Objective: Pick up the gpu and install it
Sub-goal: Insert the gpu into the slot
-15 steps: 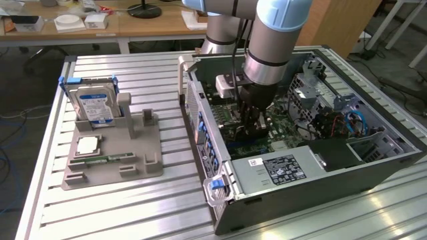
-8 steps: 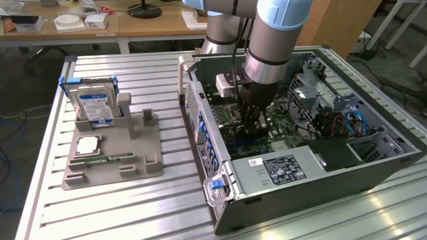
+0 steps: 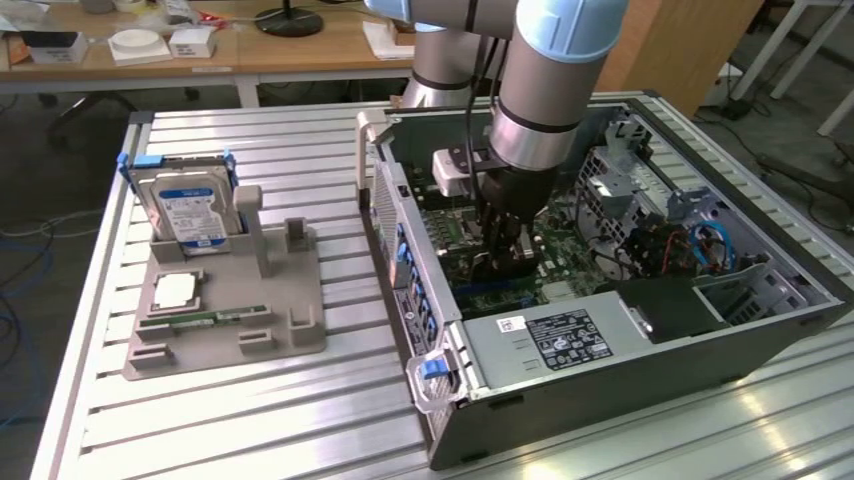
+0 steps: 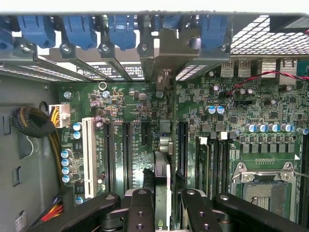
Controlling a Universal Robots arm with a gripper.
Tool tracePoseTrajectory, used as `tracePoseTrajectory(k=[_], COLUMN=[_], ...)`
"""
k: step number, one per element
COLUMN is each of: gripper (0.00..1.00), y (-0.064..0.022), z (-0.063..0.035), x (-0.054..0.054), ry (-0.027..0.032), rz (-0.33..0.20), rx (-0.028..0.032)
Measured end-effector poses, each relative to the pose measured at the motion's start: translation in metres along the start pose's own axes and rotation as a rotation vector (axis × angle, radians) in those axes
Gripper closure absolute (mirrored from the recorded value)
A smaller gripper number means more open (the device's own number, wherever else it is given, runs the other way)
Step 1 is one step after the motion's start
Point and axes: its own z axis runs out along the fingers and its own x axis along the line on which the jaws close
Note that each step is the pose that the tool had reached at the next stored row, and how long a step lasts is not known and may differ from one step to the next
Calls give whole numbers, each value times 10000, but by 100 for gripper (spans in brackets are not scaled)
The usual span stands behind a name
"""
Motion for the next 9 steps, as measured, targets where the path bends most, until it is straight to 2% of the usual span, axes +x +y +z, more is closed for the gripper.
tracePoseTrajectory(k=[9], gripper=[73], y=[2], z=[5], x=[0], ry=[0], rz=[-65], rx=[-1])
